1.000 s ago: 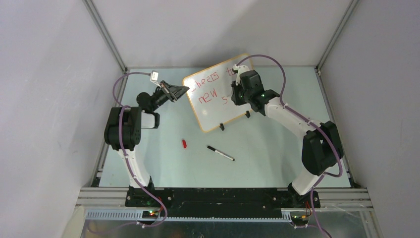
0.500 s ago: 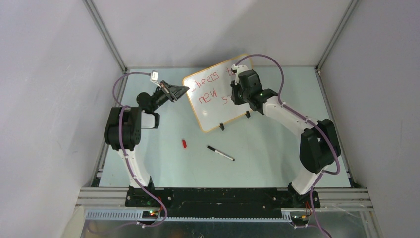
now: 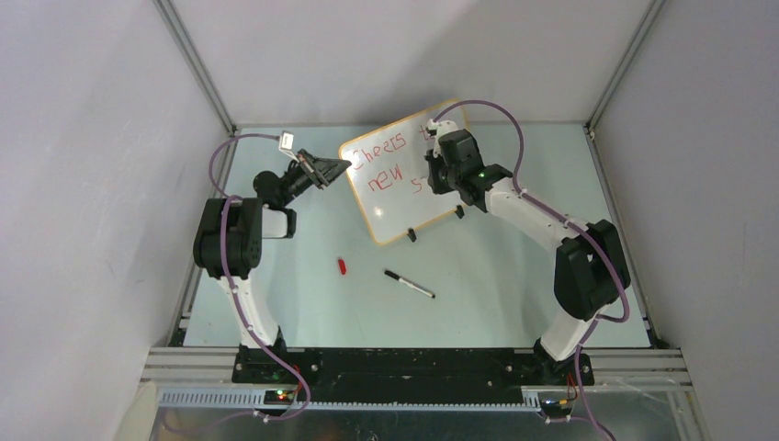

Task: Write a sentence on the whiteboard

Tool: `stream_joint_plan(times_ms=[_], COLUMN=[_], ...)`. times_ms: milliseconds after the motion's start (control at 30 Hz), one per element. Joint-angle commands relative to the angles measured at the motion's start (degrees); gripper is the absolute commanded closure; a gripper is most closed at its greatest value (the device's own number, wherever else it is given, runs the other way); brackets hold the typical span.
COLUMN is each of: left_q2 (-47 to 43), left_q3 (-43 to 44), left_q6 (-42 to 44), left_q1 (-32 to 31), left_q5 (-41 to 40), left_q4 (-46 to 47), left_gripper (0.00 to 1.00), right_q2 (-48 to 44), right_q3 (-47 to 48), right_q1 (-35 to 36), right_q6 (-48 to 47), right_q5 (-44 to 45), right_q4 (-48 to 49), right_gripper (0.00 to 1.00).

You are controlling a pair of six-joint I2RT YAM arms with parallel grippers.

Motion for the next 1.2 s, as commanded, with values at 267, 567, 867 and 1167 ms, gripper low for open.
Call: stream_joint_plan(times_ms=[267,567,867,1167], left_q2=[-1.0,-0.9,-1.0,-1.1], left_q3=[-0.5,-0.5,-0.6,-0.7], left_q6=[1.9,1.9,2.0,2.0], left_q1=[-0.4,-0.4,-0.4,-0.4], left_q5=[0.8,0.8,0.7,0.8], left_q4=[1.3,1.3,1.3,1.3], left_gripper=[0.98,0.98,0.98,0.98], right_q2=[0.9,0.0,-4.5,-5.1], right_q3=[2.4,2.4,0.4,0.3], right_q1=[-0.1,-0.2,0.0,0.3], right_q6=[-0.3,-0.2,-0.7,-0.9], right_q5=[4.4,4.2,3.0,2.0], right_q4=[0.5,0.2,2.1,3.4], right_gripper=[1.00,1.00,1.00,1.00])
